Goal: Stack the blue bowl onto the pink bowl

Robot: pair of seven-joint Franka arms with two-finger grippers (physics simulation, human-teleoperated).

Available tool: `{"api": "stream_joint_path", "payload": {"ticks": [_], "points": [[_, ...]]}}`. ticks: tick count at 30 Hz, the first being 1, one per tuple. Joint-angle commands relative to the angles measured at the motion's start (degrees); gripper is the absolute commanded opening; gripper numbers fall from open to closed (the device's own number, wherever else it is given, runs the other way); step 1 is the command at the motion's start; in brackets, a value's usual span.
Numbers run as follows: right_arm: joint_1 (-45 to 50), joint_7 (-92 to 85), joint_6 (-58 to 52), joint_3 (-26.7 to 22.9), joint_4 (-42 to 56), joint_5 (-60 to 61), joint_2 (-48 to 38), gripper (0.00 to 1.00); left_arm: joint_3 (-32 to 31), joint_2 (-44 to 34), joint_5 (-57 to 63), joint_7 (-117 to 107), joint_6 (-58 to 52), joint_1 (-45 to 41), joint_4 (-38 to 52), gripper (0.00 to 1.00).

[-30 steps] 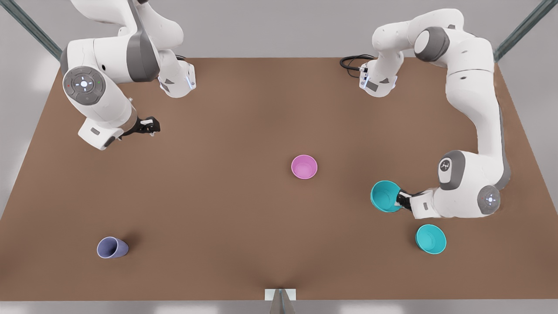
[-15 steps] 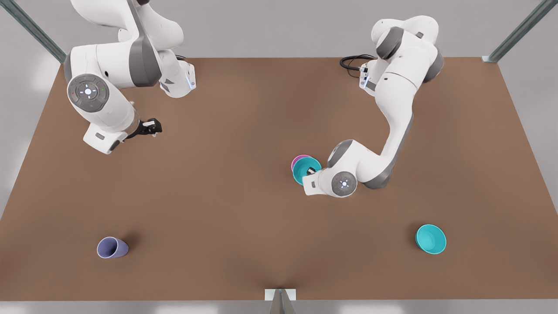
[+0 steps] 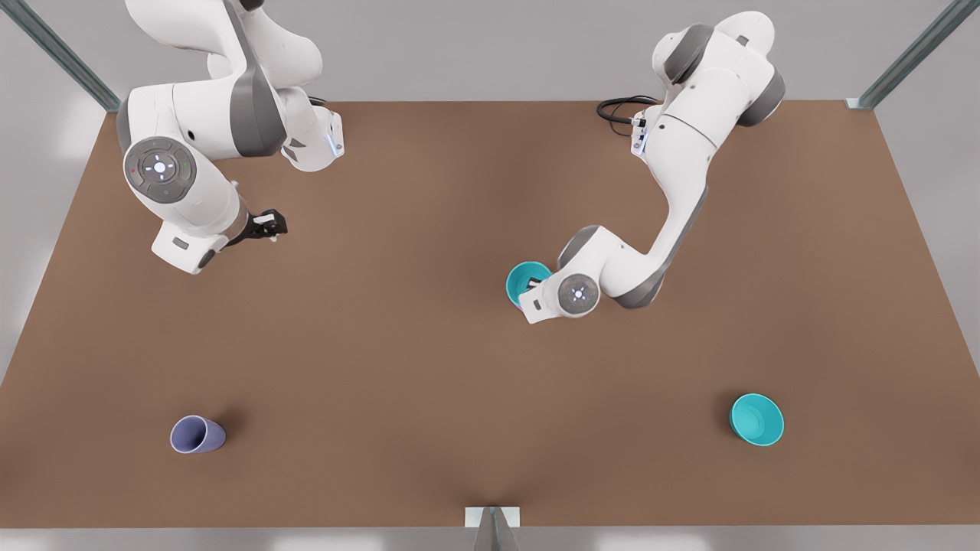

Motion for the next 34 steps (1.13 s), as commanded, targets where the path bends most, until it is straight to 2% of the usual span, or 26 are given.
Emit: {"api": "stream_joint_path", "payload": {"ticks": [1,16,17,18,20,22,23,24,27,29,30,31,34], "points": [[0.0,-0.6,0.0,0.0,0.0,0.0,-0.1,1.0,-0.1,-0.2,0.0,-10.1,5.1,0.2,-0.6,0.21],[0.1,-0.6,-0.1,0.1,-0.1,0.0,0.4,1.0,-0.2,-1.6,0.2,-9.6,4.8,1.2,-3.9,0.21],[0.1,-0.6,-0.1,0.2,-0.1,0.0,0.4,1.0,-0.2,-1.6,0.2,-9.6,4.8,1.2,-3.9,0.57],[0.1,-0.6,-0.1,0.2,-0.1,0.0,0.4,1.0,-0.2,-1.6,0.2,-9.6,4.9,1.2,-3.9,1.0],[0.1,-0.6,-0.1,0.2,-0.1,0.0,0.4,1.0,-0.2,-1.8,0.9,-9.6,4.8,1.6,-4.0,1.0],[0.1,-0.6,-0.1,0.2,-0.1,0.0,0.5,1.0,-0.2,-5.3,2.0,-6.9,-2.6,3.8,-4.1,1.0],[0.1,-0.6,-0.1,0.2,-0.1,0.0,0.6,1.0,-0.1,-12.3,2.0,3.6,-17.6,11.2,-1.2,1.0],[0.1,-0.6,-0.1,0.2,-0.1,0.0,0.8,1.0,0.0,-15.5,2.9,5.7,-25.0,16.2,3.2,1.0],[0.1,-0.6,-0.1,0.2,-0.1,0.0,0.8,1.0,0.2,-16.5,3.4,5.7,-34.6,24.6,16.7,1.0],[0.1,-0.6,-0.1,0.2,-0.1,0.0,0.8,1.0,0.1,-16.5,5.3,5.7,-38.8,25.1,23.0,1.0],[0.1,-0.6,-0.1,0.1,-0.1,0.0,0.8,1.0,0.5,-19.0,5.1,6.0,-38.7,24.9,22.1,1.0],[0.1,-0.6,-0.1,0.2,-0.1,-0.1,0.6,1.0,8.2,-25.9,2.9,5.9,-32.8,18.0,13.1,1.0],[0.1,-0.6,0.0,0.2,0.0,-0.2,0.6,1.0,9.4,-25.7,2.2,5.9,-32.8,17.2,13.5,1.0]]}}
